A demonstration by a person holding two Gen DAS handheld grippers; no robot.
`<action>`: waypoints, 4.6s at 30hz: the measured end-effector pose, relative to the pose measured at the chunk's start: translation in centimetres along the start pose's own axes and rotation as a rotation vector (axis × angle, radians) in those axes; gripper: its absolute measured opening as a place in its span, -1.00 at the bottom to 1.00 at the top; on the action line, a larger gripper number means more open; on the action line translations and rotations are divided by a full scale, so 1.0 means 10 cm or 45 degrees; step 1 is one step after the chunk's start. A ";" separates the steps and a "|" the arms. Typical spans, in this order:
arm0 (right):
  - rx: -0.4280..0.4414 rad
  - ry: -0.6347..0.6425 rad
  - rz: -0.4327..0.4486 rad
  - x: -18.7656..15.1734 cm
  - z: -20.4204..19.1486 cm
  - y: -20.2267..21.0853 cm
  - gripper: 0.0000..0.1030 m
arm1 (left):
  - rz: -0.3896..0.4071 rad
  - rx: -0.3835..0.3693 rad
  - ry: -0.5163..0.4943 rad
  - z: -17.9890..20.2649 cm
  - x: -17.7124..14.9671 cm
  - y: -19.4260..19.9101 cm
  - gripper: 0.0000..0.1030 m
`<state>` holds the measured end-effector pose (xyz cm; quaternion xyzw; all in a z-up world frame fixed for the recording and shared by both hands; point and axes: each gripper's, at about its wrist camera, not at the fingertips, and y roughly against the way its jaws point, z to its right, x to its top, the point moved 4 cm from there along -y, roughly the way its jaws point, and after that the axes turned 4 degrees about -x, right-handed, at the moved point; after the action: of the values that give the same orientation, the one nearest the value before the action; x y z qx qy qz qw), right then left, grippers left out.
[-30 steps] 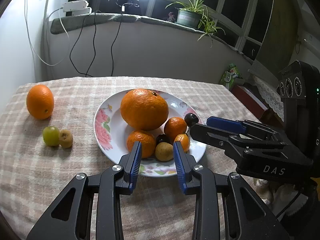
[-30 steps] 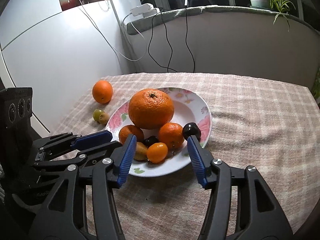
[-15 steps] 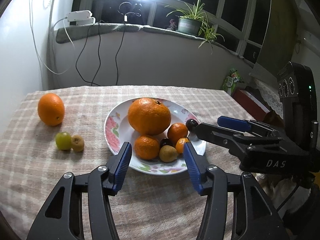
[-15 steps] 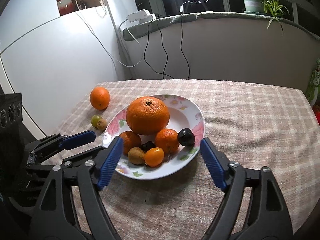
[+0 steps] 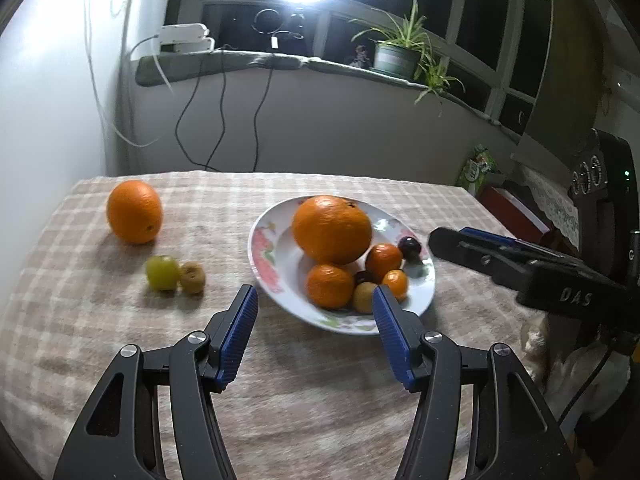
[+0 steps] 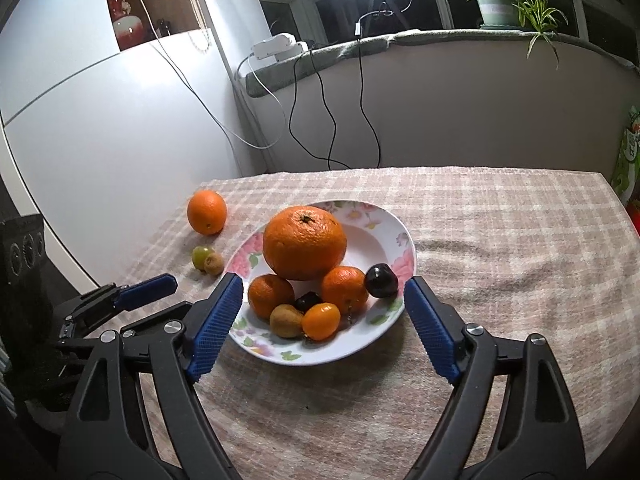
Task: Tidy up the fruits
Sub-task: 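Move both tools to the large orange lying on the table, then close both tools around the large orange, then lift the large orange with both tools toward the plate, then carry the large orange in the right tool over the plate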
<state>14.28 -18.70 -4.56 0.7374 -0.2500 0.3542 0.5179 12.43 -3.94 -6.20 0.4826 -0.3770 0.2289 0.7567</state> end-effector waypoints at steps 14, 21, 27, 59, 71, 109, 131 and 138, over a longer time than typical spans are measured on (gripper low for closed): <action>0.133 -0.031 0.016 0.35 -0.26 0.00 0.94 | 0.039 0.064 0.184 -0.70 0.01 0.26 0.33; 0.140 0.017 -0.122 0.56 -0.49 -0.25 0.99 | 0.055 0.071 0.312 -1.11 0.09 0.34 0.46; 0.205 0.070 -0.212 0.71 -0.82 -0.51 0.99 | 0.032 0.054 0.395 -1.37 0.15 0.27 0.46; 0.318 0.083 -0.605 0.88 -1.71 -2.29 0.93 | -0.015 -0.074 0.568 -2.03 0.43 -0.50 0.47; 0.331 0.061 -0.689 0.81 -1.82 -2.57 0.75 | -0.037 -0.075 0.602 -2.13 0.42 -0.61 0.47; 0.370 0.065 -0.643 0.89 -1.81 -2.22 0.34 | 0.004 -0.080 0.474 -1.65 0.64 -0.40 0.33; 0.295 0.014 -0.531 1.00 -0.90 -1.27 0.34 | -0.030 -0.189 0.289 -0.55 0.80 -0.46 0.33; 0.273 -0.010 -0.512 0.99 -0.60 -1.04 0.34 | -0.057 -0.217 0.245 -0.21 0.81 -0.56 0.33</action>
<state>26.59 -9.57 -1.66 0.8246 -0.0609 0.2655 0.4957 22.12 -4.59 -3.44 0.4006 -0.3099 0.2243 0.8325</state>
